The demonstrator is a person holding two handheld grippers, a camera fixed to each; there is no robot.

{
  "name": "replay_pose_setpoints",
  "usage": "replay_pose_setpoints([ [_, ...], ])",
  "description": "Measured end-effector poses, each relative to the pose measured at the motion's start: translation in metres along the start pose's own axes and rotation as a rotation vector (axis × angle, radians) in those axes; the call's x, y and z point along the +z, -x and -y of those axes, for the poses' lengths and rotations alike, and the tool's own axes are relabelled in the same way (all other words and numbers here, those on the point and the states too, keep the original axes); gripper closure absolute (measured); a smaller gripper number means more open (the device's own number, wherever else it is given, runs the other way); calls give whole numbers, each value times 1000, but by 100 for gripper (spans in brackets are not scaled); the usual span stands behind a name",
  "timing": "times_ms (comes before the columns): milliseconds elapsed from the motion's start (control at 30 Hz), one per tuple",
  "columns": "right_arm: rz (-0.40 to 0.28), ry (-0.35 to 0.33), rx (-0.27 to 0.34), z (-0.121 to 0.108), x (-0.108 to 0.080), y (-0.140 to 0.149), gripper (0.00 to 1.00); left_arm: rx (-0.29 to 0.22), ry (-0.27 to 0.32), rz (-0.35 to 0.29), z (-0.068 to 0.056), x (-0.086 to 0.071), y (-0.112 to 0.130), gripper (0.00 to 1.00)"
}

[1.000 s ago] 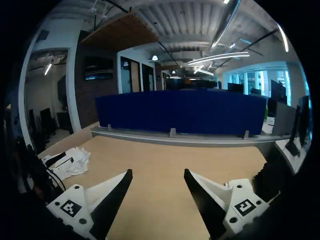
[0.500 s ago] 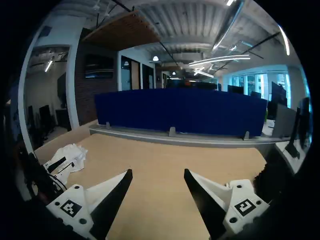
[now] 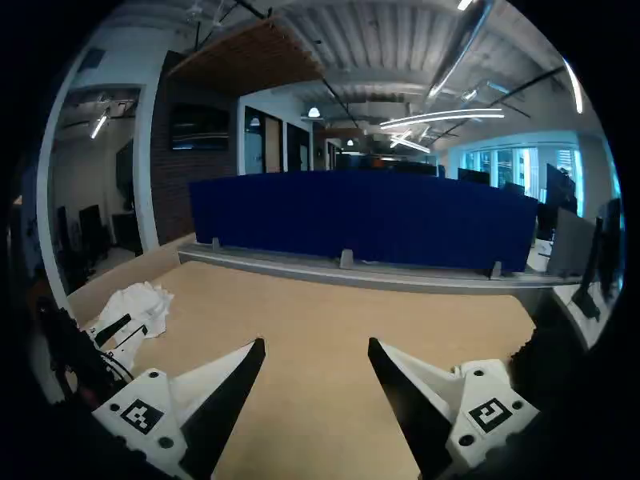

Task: Fold towel

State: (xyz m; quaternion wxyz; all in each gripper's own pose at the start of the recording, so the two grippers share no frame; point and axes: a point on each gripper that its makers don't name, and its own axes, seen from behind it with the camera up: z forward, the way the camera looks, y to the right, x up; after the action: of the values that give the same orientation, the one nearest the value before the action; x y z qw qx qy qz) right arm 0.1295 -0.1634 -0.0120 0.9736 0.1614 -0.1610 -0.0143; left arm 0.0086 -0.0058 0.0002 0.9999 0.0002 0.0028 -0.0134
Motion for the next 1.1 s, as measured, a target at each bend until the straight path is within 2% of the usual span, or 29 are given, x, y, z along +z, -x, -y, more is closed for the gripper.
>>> replay_pose_setpoints([
  [200,-2,-6,3,1,5,1,0,-11,0,7,2,1,5,8],
  [500,3,-2,1,-1,4,2,0,23,3,7,-5,1,11,8],
  [767,-17,0,11,-5,-1,-2,0,25,1,6,-7,1,11,8],
  [967,-56,30,39,-21,-14,-13,0,26,-7,6,-5,1,9,8],
  [1100,-99,77,50,-45,-28,-25,0,26,-16,6,-3,0,8,9],
])
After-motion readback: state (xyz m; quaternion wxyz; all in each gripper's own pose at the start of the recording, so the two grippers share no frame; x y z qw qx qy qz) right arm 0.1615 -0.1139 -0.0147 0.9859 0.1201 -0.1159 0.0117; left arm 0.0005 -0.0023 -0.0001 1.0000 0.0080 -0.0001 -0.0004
